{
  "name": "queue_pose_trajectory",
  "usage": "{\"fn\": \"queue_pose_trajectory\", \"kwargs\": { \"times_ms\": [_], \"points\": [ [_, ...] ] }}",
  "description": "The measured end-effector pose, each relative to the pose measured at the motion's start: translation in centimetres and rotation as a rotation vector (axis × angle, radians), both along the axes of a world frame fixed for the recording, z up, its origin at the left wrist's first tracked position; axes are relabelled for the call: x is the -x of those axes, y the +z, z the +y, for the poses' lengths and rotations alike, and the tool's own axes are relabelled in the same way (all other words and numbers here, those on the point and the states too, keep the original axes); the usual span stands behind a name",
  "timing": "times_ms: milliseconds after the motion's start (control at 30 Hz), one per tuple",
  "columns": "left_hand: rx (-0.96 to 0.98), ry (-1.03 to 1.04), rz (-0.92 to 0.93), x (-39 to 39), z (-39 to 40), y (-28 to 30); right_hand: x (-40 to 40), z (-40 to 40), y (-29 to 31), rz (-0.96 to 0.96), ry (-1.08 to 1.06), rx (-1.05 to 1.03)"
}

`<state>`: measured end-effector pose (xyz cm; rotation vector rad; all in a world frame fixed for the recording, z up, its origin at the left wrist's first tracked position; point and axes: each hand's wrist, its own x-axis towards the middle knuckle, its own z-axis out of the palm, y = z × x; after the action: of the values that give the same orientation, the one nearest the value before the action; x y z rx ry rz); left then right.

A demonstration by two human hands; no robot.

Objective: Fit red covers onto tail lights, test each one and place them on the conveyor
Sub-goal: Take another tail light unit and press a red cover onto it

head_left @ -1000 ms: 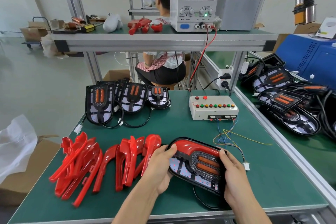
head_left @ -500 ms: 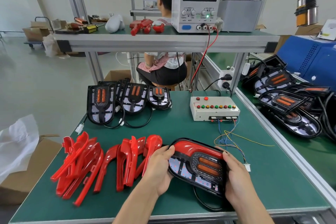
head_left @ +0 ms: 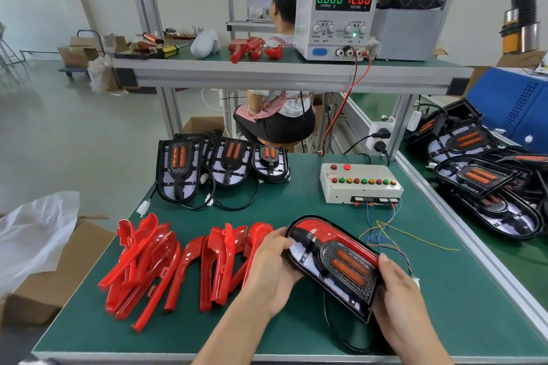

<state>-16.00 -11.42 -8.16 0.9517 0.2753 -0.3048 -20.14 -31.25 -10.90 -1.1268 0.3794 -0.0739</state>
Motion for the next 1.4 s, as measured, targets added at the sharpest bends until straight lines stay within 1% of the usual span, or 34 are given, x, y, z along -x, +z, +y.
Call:
{"fn": "queue_pose_trajectory", "kwargs": {
  "times_ms": [100,167,233,300,367,433,500,567,633,700,767,800,867,933,967,1033,1133,1200,1267,1400],
  "points": [
    [0.138,0.041,0.030,-0.3,-0.5,1.0,0.6,-1.1,0.4,-0.014,0.078,0.116],
    [0.145,0.050,0.045,-0.6,-0.5,1.4,1.0,-1.9,0.6,-0.008,0.182,0.196],
    [0.093,-0.003,0.052,-0.9,-0.7,1.8,1.4,-2.2,0.7,0.029,0.291,0.306],
    [-0.054,-0.058,0.080,-1.3,-1.2,2.0,1.8,-1.7,0.7,0.073,0.352,0.414],
    [-0.282,-0.114,0.115,-2.1,-1.8,2.0,2.3,-0.7,0.6,0.099,0.347,0.475],
    [-0.517,-0.191,0.101,-2.7,-2.1,2.1,2.7,0.4,0.7,0.106,0.332,0.468],
    [-0.725,-0.247,0.070,-3.2,-2.3,2.7,2.8,1.3,0.9,0.116,0.316,0.401],
    [-0.859,-0.285,0.006,-3.5,-2.4,3.0,2.9,2.0,0.9,0.123,0.280,0.432],
    [-0.970,-0.312,-0.070,-3.5,-2.5,3.2,2.9,2.5,1.0,0.114,0.269,0.562],
    [-1.053,-0.320,-0.155,-3.2,-2.2,2.9,3.2,2.8,1.5,0.103,0.276,0.637],
    [-1.133,-0.264,-0.267,-2.6,-1.8,2.7,3.4,2.8,2.0,0.098,0.278,0.670],
    [-1.179,-0.199,-0.325,-2.2,-1.3,2.6,3.4,2.8,2.1,0.089,0.276,0.687],
    [-1.242,0.010,-0.425,-1.0,0.4,2.5,3.5,2.8,2.3,0.061,0.281,0.704],
    [-1.319,0.225,-0.472,0.4,3.2,2.6,3.5,2.8,2.5,0.051,0.300,0.713],
    [-1.388,0.299,-0.460,1.0,4.9,2.6,3.5,2.7,2.4,0.055,0.310,0.722],
    [-1.551,0.375,-0.366,2.0,8.7,2.3,3.3,2.5,2.3,0.067,0.323,0.735],
    [-1.764,0.336,-0.175,2.9,13.6,1.7,3.1,2.2,2.2,0.069,0.324,0.743],
    [-1.877,0.272,-0.100,3.2,15.5,1.2,3.0,2.0,1.9,0.063,0.319,0.725],
    [-1.929,0.221,-0.060,3.3,16.3,0.6,2.9,1.7,1.4,0.057,0.299,0.712],
    [-1.936,0.196,-0.039,2.7,16.7,-0.2,2.8,1.7,0.9,0.043,0.294,0.684]
  ]
}}
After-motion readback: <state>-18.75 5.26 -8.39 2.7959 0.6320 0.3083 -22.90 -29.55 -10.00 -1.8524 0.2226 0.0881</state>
